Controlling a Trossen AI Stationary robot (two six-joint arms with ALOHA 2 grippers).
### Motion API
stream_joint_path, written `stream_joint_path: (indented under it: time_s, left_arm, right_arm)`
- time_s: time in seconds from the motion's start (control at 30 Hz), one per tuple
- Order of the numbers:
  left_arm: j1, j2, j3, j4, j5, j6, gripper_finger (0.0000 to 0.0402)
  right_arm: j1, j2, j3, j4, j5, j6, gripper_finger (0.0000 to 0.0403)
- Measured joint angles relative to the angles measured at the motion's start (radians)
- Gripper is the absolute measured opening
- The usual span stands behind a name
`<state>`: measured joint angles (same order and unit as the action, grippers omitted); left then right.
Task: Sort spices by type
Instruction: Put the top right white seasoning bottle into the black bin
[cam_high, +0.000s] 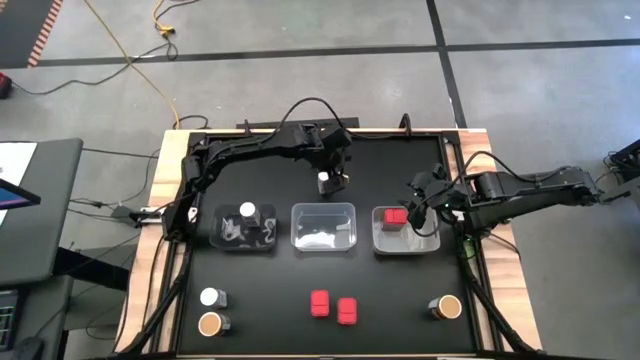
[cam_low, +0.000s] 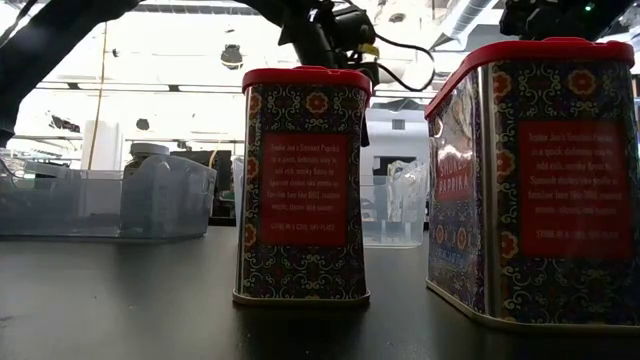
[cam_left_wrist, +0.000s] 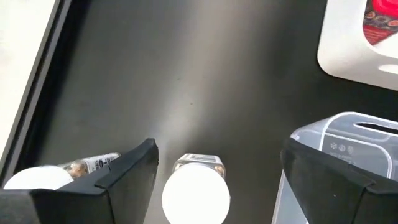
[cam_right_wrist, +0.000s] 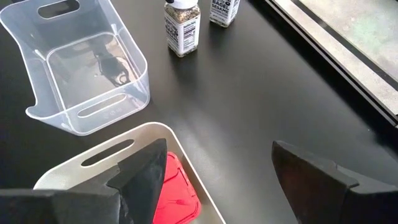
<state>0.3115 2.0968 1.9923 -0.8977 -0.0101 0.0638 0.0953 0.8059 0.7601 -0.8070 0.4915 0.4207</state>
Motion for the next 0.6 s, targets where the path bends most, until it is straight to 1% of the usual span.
stream_joint_path:
  time_s: [0.23,0.43,0.6]
  left_arm:
    - [0.000,0.000,0.000,0.006,-0.003,0.001,0.0325]
    - [-0.001,0.011,0.000,-0.013,-0.007,0.103,0.0325]
    - [0.002,0.041,-0.001,-0.014,-0.002,0.131,0.0325]
  right_arm:
    - [0.000,0.000,0.000,0.000,0.000,-0.001,0.0317]
    - [0.000,0.000,0.000,-0.001,0.000,-0.003,0.0317]
    - [0.000,0.000,0.000,0.000,0.000,-0.003,0.0317]
